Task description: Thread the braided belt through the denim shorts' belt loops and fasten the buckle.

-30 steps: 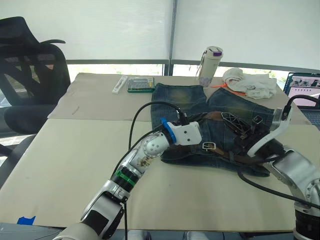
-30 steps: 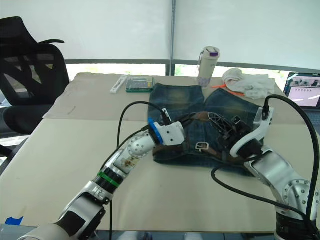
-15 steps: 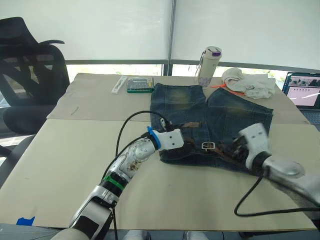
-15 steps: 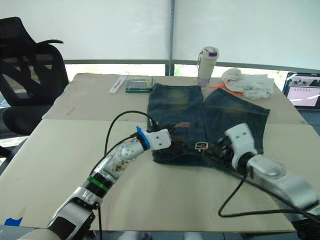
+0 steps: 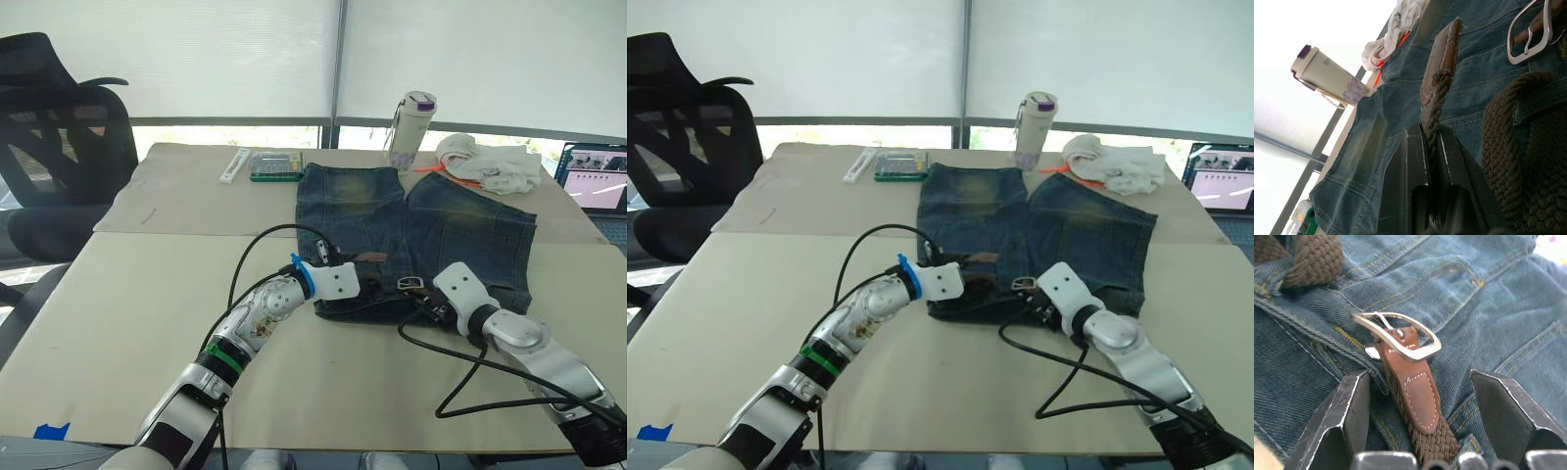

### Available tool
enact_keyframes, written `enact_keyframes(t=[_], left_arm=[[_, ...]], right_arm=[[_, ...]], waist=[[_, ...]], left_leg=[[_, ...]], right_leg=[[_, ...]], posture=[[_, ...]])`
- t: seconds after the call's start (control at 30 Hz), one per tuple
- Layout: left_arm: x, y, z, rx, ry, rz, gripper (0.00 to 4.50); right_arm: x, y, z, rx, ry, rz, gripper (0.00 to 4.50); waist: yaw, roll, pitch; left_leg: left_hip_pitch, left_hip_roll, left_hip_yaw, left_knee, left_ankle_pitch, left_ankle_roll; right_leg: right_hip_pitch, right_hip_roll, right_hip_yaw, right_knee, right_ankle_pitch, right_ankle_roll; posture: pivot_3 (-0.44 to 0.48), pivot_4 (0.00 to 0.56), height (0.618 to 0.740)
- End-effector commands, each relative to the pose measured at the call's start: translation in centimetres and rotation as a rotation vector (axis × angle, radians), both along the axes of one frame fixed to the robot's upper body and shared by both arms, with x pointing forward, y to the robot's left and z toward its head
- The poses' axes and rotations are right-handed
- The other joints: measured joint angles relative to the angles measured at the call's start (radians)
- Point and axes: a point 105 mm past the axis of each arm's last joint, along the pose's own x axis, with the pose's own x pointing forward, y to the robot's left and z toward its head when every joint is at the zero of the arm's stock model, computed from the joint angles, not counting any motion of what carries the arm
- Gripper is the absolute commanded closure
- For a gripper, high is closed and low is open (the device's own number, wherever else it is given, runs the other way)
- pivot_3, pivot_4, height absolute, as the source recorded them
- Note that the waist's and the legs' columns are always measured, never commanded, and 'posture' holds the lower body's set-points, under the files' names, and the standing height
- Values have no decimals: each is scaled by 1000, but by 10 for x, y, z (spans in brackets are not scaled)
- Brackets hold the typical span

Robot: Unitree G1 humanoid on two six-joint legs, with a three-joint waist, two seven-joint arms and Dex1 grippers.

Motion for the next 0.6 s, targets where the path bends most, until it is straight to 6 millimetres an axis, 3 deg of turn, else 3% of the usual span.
enact_keyframes(t=[0.03, 0.3, 0.6], left_arm=[[-2, -1, 7, -5, -29, -14, 4500], [-3, 1, 4, 2, -23, -14, 4500], [-5, -1, 5, 0, -25, -20, 4500]], right_arm=[[-5, -11, 11, 29, -7, -38, 1042], [-24, -10, 14, 62, 71, 20, 1042], [-11, -14, 16, 54, 33, -29, 1042]], waist=[[1, 0, 0], [2, 0, 0], [1, 0, 0]], left_leg=[[0, 0, 0, 0, 0, 0], [0, 0, 0, 1, 0, 1], [0, 0, -1, 2, 0, 1]], right_leg=[[0, 0, 0, 0, 0, 0], [0, 0, 0, 3, 0, 0], [0, 0, 0, 5, 0, 0]], posture=[[0, 150, 737], [0, 150, 737], [0, 150, 737]])
